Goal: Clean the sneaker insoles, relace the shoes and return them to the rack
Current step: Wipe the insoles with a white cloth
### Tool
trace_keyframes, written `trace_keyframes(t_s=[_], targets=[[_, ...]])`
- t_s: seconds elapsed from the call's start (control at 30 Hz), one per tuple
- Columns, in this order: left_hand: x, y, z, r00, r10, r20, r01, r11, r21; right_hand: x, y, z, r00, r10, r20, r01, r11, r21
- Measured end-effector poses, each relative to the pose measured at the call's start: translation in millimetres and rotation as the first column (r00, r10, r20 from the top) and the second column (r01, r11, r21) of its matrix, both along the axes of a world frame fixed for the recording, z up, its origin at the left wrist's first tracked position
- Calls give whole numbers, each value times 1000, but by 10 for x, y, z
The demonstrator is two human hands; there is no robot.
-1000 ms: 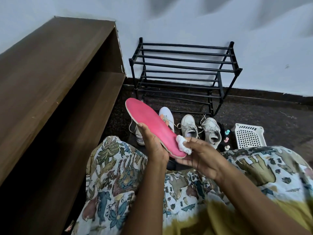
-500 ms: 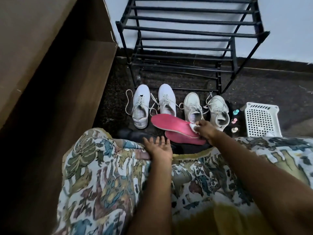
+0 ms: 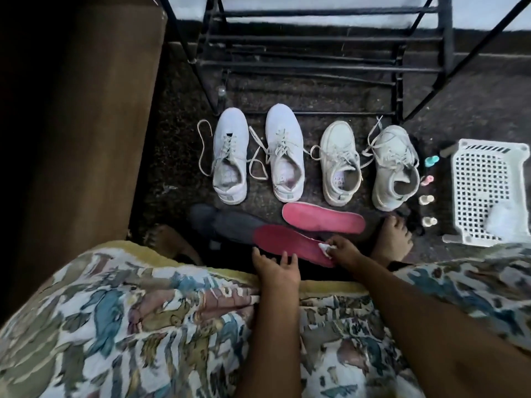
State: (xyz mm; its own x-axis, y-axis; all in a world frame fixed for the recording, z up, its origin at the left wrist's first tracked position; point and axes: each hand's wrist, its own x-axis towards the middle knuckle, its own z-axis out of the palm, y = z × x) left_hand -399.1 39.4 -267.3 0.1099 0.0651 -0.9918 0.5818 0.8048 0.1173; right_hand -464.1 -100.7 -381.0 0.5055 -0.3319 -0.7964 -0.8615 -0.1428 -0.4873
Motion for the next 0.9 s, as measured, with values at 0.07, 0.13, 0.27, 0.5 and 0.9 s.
trace_keyframes(t_s=[0.07,0.13,0.27,0.5,0.9], targets=[[31,-29,-45,999,-33,-37,33,999,11,21,-58,-93,998,40,-43,-40,999,-9],[50,-58,-82,994,-80,-74,82,996,20,42,-136,-200,996,44,-77,-46,998,-31],[82,-83,-137,977,-163,-137,170,985,42,110,-284,-274,995,29,-99,-44,988,-148],[103,-71,-202,965,-209,-156,221,973,61,271,-587,-349,998,1,-70,-28,919,-394],[96,-70,-270,956,-256,-141,269,960,80,226,-784,-306,972,136,-193,-194,927,-320]])
